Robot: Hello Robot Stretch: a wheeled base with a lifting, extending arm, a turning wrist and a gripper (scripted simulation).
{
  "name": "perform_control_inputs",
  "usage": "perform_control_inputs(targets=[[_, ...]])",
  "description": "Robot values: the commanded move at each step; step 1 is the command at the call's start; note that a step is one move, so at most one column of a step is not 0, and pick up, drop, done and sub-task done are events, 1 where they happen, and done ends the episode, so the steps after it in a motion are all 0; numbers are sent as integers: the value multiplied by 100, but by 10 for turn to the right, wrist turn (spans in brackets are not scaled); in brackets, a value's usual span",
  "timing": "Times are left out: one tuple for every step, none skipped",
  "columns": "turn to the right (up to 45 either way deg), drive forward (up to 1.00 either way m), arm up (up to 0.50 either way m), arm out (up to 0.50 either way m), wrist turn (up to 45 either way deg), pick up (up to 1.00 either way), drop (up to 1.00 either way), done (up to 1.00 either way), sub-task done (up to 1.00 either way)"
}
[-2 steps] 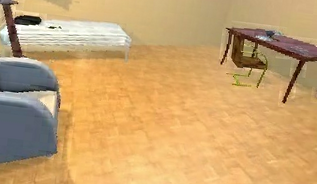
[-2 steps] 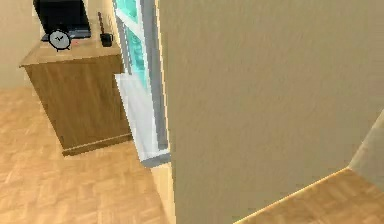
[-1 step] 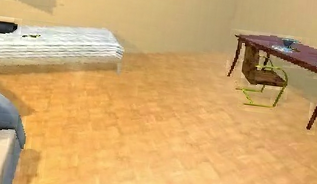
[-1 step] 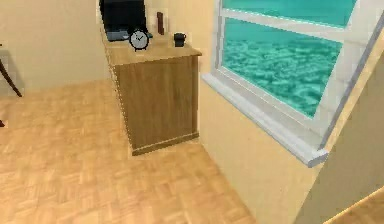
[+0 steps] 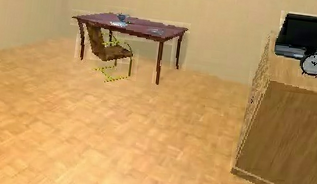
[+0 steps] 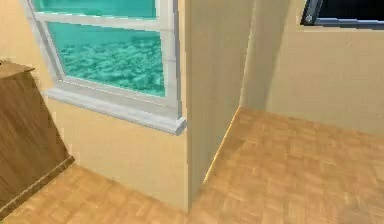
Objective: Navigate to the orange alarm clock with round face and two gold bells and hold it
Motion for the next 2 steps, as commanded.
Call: perform_control_inputs(targets=[[0,100,0,0,0,0,0,0,0],[60,0,0,0,0,0,0,0,0]])
